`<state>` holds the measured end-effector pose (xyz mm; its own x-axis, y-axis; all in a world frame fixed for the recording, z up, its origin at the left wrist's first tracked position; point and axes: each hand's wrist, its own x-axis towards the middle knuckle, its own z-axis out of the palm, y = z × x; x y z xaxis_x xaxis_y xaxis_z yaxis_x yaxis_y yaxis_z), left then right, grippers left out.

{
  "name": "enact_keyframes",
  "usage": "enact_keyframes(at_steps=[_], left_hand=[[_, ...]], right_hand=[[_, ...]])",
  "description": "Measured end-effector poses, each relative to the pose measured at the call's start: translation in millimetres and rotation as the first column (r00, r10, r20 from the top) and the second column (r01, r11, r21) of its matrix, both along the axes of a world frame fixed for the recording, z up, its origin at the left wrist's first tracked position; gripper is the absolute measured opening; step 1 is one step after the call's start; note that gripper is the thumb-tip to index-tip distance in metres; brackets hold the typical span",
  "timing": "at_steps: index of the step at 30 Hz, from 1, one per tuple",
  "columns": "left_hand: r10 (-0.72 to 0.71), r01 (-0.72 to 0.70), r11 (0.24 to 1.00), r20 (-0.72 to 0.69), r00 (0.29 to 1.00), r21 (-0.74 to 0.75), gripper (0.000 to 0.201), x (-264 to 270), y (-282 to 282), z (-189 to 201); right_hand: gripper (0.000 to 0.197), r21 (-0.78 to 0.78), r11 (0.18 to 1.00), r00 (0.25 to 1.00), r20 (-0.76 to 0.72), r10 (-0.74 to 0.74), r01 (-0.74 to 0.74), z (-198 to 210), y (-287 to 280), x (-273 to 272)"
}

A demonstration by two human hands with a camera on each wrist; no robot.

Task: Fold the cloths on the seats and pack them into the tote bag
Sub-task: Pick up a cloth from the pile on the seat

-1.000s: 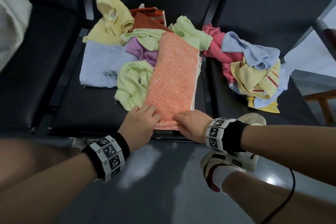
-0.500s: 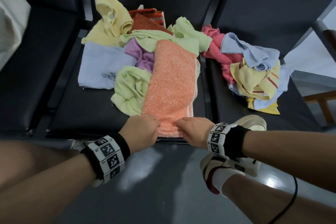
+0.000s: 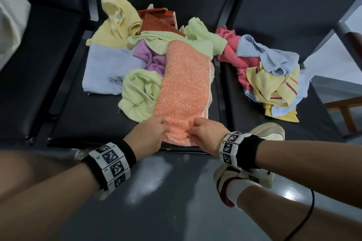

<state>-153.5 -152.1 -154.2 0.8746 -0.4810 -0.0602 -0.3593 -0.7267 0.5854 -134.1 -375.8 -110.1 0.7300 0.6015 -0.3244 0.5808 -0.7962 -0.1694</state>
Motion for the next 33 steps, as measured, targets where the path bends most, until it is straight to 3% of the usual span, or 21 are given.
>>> enact_keyframes(at_steps=[3, 5, 9, 13, 15, 20, 22, 26, 30, 33], left_hand=[[0.003, -0.009, 0.997, 0.073, 0.997, 0.083, 0.017, -0.3, -1.7, -3.2], [0.003, -0.016, 0.995, 0.127, 0.992, 0.102, 0.021, -1.2, -2.7, -3.7], [0.106, -0.106, 0.993, -0.011, 0.994, -0.052, 0.02, 2.3, -4.9, -0.5], [0.121, -0.116, 0.991, 0.07, 0.99, -0.068, 0.018, 3.9, -6.1, -1.6], [0.102, -0.101, 0.995, 0.188, 0.977, -0.015, 0.021, 3.9, -6.3, -1.2], [-0.078, 0.039, 0.994, 0.405, 0.911, 0.102, 0.017, 1.8, -11.5, 4.2], [-0.121, 0.077, 0.988, 0.371, 0.921, 0.132, 0.007, -6.1, -13.3, 6.7], [-0.098, 0.022, 0.975, 0.336, 0.937, 0.221, 0.025, -9.9, -15.4, 0.4], [-0.074, -0.011, 0.979, 0.404, 0.912, 0.204, 0.024, -3.7, -16.5, -7.1], [-0.054, -0.021, 0.978, 0.353, 0.934, 0.205, 0.029, -3.3, -16.7, -6.0]], right_hand=[[0.022, 0.016, 0.999, 0.998, 0.017, -0.053, 0.052, -0.6, 2.6, 3.9], [0.013, 0.093, 0.995, 0.993, 0.111, -0.043, 0.033, -3.7, 3.1, 3.5], [0.006, 0.176, 0.982, 0.99, 0.138, 0.038, -0.063, -6.7, 8.4, -2.0], [0.026, -0.007, 0.991, 0.989, 0.065, 0.136, -0.135, -5.0, 10.6, -6.1], [0.02, -0.017, 0.99, 0.986, 0.08, 0.144, -0.143, -7.8, 13.0, -5.0], [0.028, -0.046, 0.999, 0.999, -0.049, 0.011, -0.014, -6.6, 24.3, 2.3], [0.029, 0.002, 0.994, 0.987, -0.12, -0.108, 0.11, -5.6, 24.9, 6.8], [0.027, 0.113, 0.959, 0.952, -0.202, -0.232, 0.258, -0.3, 19.2, 10.1], [0.015, 0.139, 0.979, 0.985, -0.116, -0.131, 0.147, -3.3, 19.7, 2.0], [0.022, 0.124, 0.99, 0.998, -0.028, -0.058, 0.062, -7.5, 14.9, -1.1]])
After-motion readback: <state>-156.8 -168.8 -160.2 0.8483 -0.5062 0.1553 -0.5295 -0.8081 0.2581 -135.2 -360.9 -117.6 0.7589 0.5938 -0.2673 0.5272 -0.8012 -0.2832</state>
